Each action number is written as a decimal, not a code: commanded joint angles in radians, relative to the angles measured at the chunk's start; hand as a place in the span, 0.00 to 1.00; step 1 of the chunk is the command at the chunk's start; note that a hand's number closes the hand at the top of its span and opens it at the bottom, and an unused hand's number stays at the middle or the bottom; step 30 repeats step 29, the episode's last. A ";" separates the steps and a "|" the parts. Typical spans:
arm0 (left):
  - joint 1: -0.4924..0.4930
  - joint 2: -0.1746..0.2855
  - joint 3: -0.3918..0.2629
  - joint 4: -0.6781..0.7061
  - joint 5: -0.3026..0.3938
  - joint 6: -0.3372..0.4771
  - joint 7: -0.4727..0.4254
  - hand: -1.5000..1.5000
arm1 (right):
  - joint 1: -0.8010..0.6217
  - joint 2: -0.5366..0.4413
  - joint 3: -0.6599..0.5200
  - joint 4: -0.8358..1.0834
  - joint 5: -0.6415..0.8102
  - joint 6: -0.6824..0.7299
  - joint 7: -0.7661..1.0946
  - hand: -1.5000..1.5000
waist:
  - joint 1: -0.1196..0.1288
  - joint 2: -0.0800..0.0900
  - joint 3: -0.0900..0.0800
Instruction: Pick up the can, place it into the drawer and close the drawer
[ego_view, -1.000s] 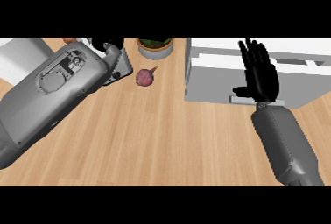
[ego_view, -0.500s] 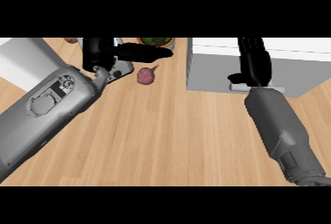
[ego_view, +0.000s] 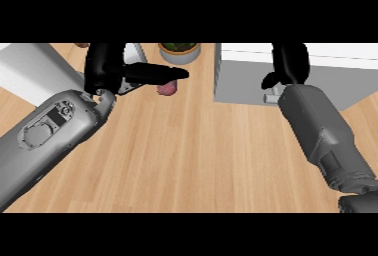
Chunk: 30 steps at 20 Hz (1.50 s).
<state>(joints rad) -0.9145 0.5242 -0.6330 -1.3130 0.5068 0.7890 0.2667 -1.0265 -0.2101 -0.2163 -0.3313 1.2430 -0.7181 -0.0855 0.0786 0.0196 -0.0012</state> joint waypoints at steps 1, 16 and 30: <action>0.031 0.015 0.002 -0.028 -0.025 -0.002 -0.014 0.00 | -0.077 -0.005 -0.037 0.050 -0.028 -0.025 -0.016 0.00 | 0.018 0.012 0.004; 0.141 0.038 0.028 -0.098 -0.031 -0.014 -0.034 0.00 | -0.158 0.084 -0.263 0.017 -0.315 0.089 -0.260 0.00 | 0.013 -0.001 0.005; 0.271 0.046 0.075 -0.149 -0.050 -0.031 -0.091 0.00 | -0.148 0.109 -0.459 0.010 -0.568 0.241 -0.447 0.00 | -0.027 -0.006 0.002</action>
